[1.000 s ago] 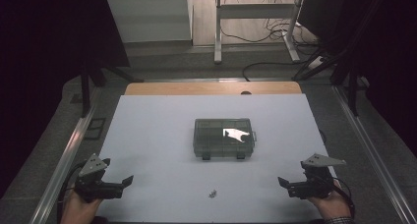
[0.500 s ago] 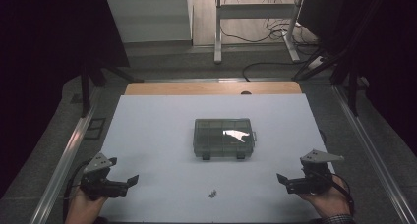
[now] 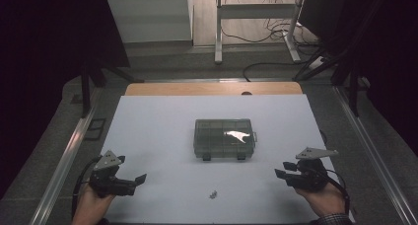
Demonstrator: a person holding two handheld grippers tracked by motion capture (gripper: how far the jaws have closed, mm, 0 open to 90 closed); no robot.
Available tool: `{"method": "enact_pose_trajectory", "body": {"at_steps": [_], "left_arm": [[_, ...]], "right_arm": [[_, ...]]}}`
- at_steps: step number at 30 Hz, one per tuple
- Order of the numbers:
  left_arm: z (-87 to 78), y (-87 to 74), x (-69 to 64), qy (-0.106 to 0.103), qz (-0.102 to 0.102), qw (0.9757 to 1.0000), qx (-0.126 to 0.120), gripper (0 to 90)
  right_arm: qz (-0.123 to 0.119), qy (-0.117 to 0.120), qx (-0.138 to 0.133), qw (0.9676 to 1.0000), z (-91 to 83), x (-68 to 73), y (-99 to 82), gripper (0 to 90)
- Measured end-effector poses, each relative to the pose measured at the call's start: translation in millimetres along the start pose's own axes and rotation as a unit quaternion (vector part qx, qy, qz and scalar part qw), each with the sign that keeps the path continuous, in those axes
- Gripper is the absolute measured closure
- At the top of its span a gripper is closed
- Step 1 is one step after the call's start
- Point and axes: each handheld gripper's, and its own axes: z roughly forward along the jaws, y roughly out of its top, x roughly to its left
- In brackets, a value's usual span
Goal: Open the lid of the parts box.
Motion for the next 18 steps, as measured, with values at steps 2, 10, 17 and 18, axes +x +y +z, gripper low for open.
{"method": "enact_pose_trajectory", "body": {"at_steps": [2, 10, 17, 18], "left_arm": [[1.6, 2.0, -0.8, -0.001, 0.003, 1.0000, 0.002, 0.0], [8.1, 9.9, -5.2, -0.012, 0.005, 0.9999, -0.001, 0.0], [17.5, 19.1, -12.6, -0.025, 0.014, 0.9996, 0.003, 0.0], [17.5, 19.1, -12.6, -0.025, 0.014, 0.9996, 0.003, 0.0]], "right_arm": [[-0.004, 0.000, 0.003, 1.0000, 0.7, 0.1, 2.2, 64.0], [-0.027, 0.011, 0.001, 0.9996, 5.2, 0.4, 10.2, 86.7], [-0.035, 0.017, 0.004, 0.9992, 11.1, -0.3, 14.7, 88.7], [-0.034, 0.018, 0.004, 0.9993, 11.9, -0.3, 15.0, 88.8]]}}
